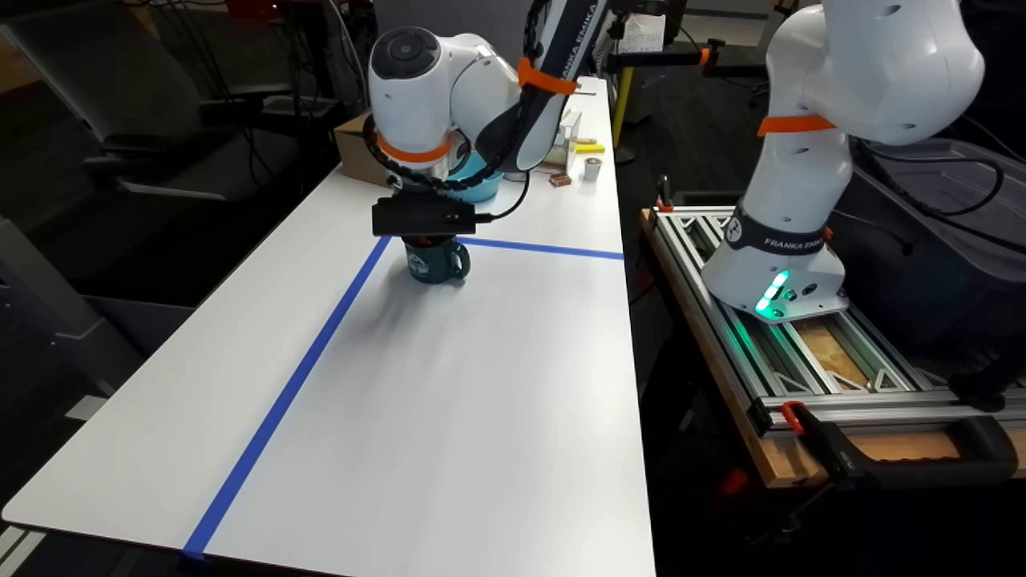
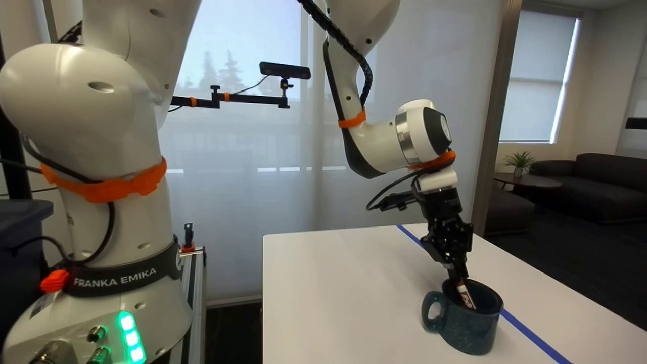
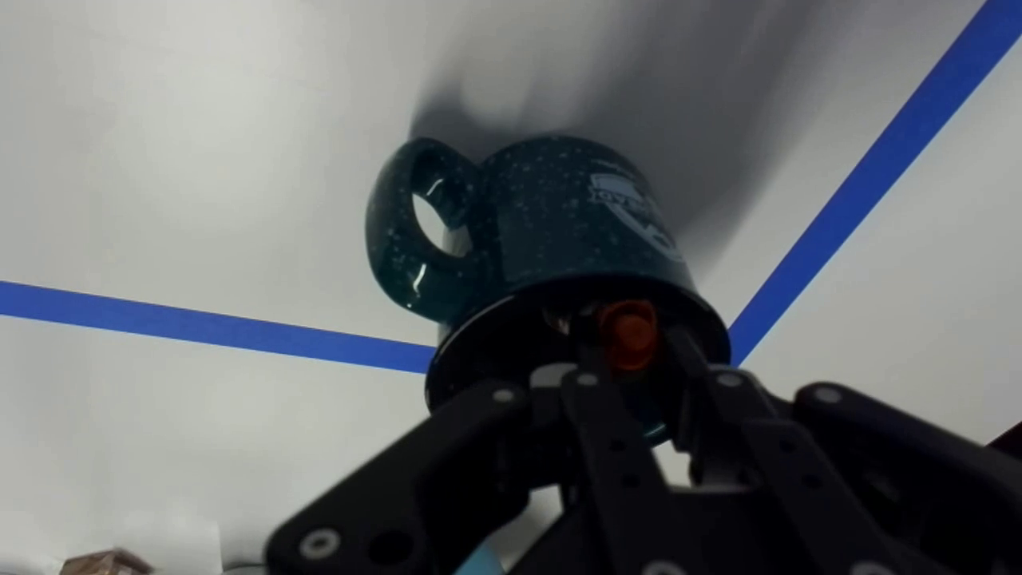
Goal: Remove the orange marker from the mug and put it on the table inside the border
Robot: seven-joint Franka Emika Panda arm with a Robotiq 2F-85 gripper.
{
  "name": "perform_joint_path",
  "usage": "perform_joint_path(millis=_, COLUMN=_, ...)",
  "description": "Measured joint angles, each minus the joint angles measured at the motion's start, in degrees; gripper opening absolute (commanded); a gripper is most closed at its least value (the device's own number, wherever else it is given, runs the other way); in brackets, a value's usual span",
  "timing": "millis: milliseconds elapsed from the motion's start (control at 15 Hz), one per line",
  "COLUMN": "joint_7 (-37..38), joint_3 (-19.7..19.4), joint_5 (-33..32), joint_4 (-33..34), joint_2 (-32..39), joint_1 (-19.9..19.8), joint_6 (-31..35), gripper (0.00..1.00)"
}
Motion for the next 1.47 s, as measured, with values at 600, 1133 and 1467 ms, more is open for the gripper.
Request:
perform_joint_path(millis=600, joint_7=-2.38, joint_3=-0.01, joint_5=3.27, joint_4=-0.39, joint_2=-2.12, joint_1=0.57, joint_6=-2.52, gripper=0.05)
perform_joint_path(millis=1133, joint_7=-5.9, joint_3=2.22, joint_5=5.71, joint_4=-3.01, joint_2=-12.72, joint_1=1.69, joint_6=-8.1, gripper=0.05)
perform_joint_path(millis=1467, joint_7=-5.66, joint_3=5.59, joint_5=3.61, joint_4=-4.75, joint_2=-16.13, joint_1=3.0, joint_6=-7.23, gripper=0.05)
